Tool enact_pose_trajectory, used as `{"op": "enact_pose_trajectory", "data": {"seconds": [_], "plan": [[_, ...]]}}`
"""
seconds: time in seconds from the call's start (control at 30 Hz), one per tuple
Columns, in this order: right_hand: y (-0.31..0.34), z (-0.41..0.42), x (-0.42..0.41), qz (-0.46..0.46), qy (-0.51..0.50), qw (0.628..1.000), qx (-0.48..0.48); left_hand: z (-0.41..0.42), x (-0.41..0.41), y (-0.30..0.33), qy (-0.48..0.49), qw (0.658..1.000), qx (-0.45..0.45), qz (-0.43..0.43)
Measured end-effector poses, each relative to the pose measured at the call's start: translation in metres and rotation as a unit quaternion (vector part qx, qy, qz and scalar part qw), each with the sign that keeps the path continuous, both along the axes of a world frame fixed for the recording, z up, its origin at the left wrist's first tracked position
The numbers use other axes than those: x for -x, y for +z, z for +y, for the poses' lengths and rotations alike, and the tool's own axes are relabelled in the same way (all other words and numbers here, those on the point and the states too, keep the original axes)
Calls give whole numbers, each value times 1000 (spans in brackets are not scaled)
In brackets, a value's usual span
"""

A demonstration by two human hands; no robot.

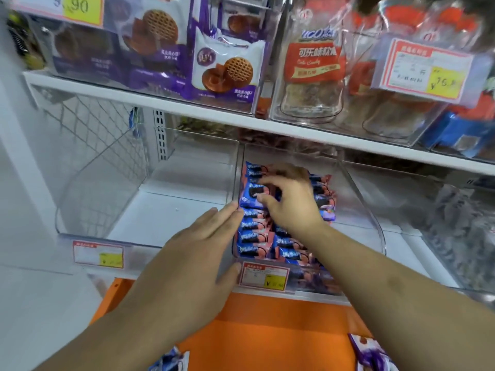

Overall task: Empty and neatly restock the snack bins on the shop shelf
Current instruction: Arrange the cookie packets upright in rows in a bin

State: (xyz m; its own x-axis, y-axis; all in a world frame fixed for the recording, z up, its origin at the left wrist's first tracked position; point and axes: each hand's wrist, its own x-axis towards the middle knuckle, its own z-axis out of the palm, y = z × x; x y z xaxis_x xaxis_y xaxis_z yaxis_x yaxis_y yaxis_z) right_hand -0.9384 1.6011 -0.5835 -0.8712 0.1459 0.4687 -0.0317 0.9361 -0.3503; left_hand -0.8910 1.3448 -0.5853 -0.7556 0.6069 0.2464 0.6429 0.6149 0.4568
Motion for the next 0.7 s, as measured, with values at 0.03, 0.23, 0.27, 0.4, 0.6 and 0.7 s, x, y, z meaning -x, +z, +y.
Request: {"op": "enact_pose_trajectory", "data": {"seconds": [0.03, 0.23, 0.27, 0.4, 0.6, 0.7], "plan": [[-3, 2, 3, 10, -14, 1000, -24, 0, 1, -1, 1, 1000, -3, 0], [-8, 0, 6, -24, -30, 996, -82, -1, -10, 9, 3, 1000, -10, -1], [-7, 0, 4, -33, -28, 996, -75, -1, -14, 14, 3, 1000, -9, -5], [9, 3, -28, -34, -26, 999, -11, -2, -27, 29, -11, 1000, -18, 1], [45, -10, -157, -8, 99, 991, 84, -2, -58, 40, -78, 996, -41, -2], [30, -11, -216, -112, 150, 980, 61, 5, -87, 11, -115, 993, -2, -38]]}}
